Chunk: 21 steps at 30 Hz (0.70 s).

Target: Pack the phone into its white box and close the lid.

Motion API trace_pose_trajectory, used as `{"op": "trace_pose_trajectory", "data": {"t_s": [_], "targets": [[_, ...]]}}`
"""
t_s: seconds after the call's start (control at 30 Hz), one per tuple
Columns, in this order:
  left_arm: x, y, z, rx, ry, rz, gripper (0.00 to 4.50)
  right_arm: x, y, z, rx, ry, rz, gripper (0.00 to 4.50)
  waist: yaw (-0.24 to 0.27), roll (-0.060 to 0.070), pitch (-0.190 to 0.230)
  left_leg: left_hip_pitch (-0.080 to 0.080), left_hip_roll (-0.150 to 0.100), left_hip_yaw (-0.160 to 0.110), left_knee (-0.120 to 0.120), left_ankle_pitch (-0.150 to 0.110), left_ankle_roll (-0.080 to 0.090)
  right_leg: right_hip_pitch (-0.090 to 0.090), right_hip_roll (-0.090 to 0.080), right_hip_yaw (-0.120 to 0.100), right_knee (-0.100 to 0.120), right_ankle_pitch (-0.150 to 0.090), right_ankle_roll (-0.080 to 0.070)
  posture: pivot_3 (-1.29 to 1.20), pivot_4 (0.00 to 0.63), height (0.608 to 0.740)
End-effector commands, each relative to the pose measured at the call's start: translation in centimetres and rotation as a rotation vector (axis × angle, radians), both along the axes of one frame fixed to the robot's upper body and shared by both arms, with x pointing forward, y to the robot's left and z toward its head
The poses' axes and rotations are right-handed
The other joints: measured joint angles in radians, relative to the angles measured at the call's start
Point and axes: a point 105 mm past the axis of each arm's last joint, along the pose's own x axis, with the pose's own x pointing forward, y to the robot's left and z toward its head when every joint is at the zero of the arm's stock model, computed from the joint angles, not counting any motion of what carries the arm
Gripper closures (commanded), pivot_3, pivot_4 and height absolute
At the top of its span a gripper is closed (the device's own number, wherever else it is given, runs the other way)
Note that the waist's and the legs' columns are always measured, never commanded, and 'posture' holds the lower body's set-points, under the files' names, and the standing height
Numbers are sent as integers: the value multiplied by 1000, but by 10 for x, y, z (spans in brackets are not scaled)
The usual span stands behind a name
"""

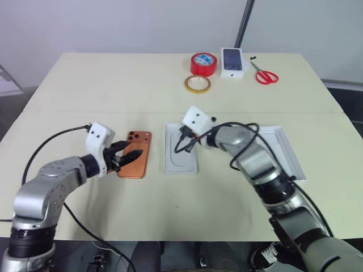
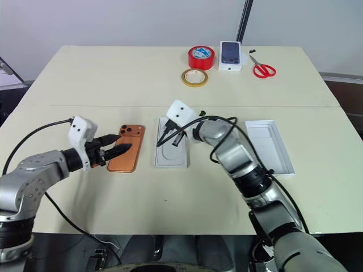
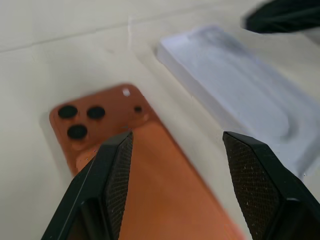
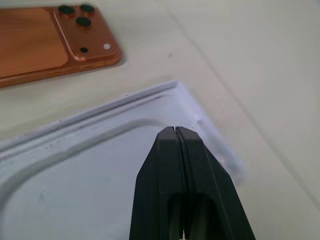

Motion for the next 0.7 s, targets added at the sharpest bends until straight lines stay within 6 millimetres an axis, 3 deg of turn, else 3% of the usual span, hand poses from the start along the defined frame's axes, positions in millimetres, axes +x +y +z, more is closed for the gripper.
{"op": "trace_pose_trajectory", "data": {"t_s": [0.03, 0.23, 0.47, 0.57, 0.7], "targets": [[-7, -3, 7, 36, -59, -74, 1508, 10, 8, 6, 2, -30, -23, 4478, 0, 0, 0, 0, 0, 0, 0, 0, 1, 0, 0, 0, 0, 0, 0, 0, 150, 740], [-13, -4, 2, 43, -63, -83, 1508, 23, -1, -14, -100, -35, -94, 4478, -5, 0, 0, 0, 0, 0, 0, -1, 1, -1, 0, 0, 1, 0, 0, 0, 150, 740], [-17, -8, -1, 4, -50, -66, 1508, 21, -6, -10, -101, -92, -92, 4478, -5, 0, 0, 0, 0, 0, 0, -1, 2, -1, 0, 0, 2, 0, 0, 0, 150, 740], [-15, -3, 1, -35, -38, -16, 1508, 10, 1, 2, -46, -114, -21, 4478, -5, 0, 0, 0, 0, 0, 0, -1, 2, -1, 0, 0, 2, 0, 0, 0, 150, 740], [0, 31, 8, -138, 32, 202, 1508, -23, 24, 24, 59, -72, 169, 4478, -8, 0, 0, -1, 1, 0, 0, -1, 2, -2, 1, 0, 2, 0, 0, 0, 150, 740]]}}
